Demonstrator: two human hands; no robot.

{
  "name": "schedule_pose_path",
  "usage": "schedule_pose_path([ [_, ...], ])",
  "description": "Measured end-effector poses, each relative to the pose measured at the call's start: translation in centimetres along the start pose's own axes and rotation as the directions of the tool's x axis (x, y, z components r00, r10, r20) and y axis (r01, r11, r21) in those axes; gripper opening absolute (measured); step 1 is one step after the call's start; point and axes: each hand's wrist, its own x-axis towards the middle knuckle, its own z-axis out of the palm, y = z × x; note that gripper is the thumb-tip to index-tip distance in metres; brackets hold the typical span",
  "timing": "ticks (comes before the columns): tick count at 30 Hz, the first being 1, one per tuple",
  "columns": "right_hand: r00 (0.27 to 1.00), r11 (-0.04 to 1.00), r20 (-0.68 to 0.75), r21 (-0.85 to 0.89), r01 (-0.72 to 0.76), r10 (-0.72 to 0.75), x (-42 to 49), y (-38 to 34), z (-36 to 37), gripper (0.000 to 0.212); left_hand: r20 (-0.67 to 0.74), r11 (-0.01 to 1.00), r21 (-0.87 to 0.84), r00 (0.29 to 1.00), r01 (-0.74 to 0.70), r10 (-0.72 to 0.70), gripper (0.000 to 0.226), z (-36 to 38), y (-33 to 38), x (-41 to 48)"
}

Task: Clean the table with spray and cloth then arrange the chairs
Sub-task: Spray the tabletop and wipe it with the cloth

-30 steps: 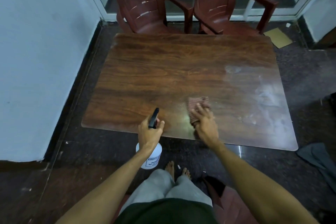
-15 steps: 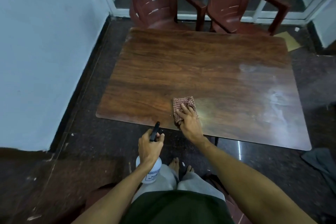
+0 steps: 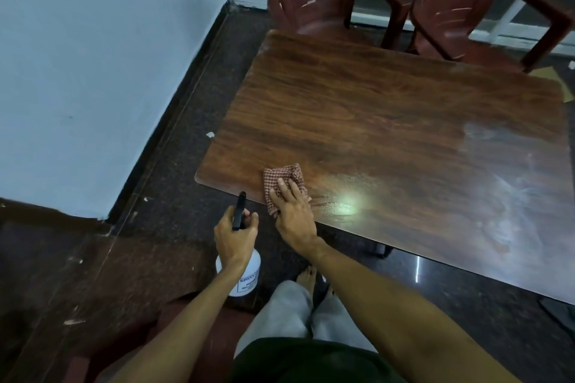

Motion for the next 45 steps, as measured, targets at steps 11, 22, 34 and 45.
schedule_pose_path([
  [11,0.868,0.898,-0.228,0.132,-0.421,0.44,-11.9,9.5,-3.5,0.075,0.278,0.991,-0.044,0.951,-0.126,0.134,0.014,5.5,3.1,-4.1],
  [22,0.837,0.865,-0.219,0.152,-0.478,0.501,-17.2,12.3,-3.8,0.069,0.447,0.943,-0.038,0.839,-0.329,0.311,0.02,9.0,4.9,-10.2],
  [34,0.752,0.787,-0.234,0.212,-0.58,0.617,-22.3,19.8,-7.1,0.055,0.556,0.919,0.088,0.784,-0.385,0.275,0.02,12.0,6.3,-15.3],
  [45,0.799,0.841,-0.262,0.168,-0.515,0.542,-21.9,23.7,-8.7,0.067,0.618,0.916,0.018,0.725,-0.4,0.305,0.02,16.0,8.5,-13.9],
])
